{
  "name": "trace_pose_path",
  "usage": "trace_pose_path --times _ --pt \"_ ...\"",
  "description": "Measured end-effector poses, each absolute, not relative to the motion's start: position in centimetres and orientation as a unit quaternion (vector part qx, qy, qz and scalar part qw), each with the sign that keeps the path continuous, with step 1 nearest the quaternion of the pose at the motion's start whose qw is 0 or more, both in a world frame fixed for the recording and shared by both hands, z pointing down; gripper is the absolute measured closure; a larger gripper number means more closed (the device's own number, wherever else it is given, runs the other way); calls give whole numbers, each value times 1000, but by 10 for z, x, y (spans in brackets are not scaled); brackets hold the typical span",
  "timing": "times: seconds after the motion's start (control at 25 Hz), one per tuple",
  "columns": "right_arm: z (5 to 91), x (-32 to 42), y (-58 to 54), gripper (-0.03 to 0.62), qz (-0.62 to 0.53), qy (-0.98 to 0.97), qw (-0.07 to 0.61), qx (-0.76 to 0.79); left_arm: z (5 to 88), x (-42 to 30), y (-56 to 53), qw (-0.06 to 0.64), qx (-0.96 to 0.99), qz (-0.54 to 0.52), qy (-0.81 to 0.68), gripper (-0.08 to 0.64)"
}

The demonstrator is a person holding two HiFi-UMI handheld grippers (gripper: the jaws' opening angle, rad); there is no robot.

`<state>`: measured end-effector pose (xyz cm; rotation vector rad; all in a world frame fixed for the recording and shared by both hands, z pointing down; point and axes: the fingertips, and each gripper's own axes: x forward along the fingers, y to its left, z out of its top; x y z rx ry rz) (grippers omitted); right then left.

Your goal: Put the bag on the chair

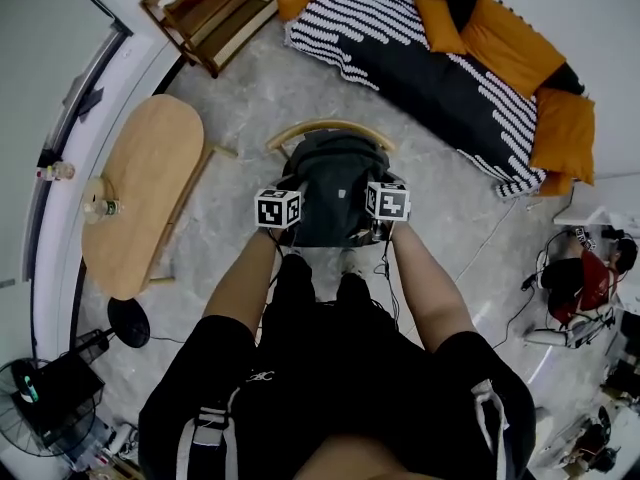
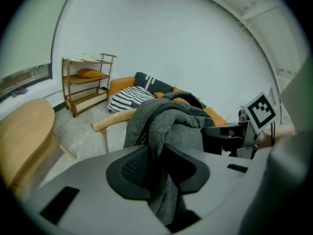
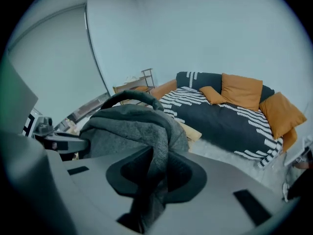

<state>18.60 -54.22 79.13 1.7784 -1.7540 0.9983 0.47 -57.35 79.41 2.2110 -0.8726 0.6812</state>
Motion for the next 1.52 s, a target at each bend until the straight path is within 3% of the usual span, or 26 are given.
trace_pose_path --times 0.56,0.8,0.92,1.08,1.2,1.36,1.52 --pt "821 202 -602 490 363 -612 283 643 829 19 -633 236 836 319 -378 445" --pt "813 207 -602 483 374 -617 244 649 826 22 -633 245 824 317 -402 437" --pt "801 212 -584 414 350 -632 235 650 811 19 -614 231 822 328 -404 401" --pt "752 219 -560 438 309 -655 161 671 757 14 -593 217 832 278 -428 397" --pt "685 212 -547 500 269 -679 96 676 692 11 -583 186 842 229 -451 401" --pt "589 194 -538 580 192 -713 69 670 598 6 -568 119 855 174 -473 502" --pt "509 173 -508 580 124 -752 41 647 518 2 -535 74 859 121 -491 531"
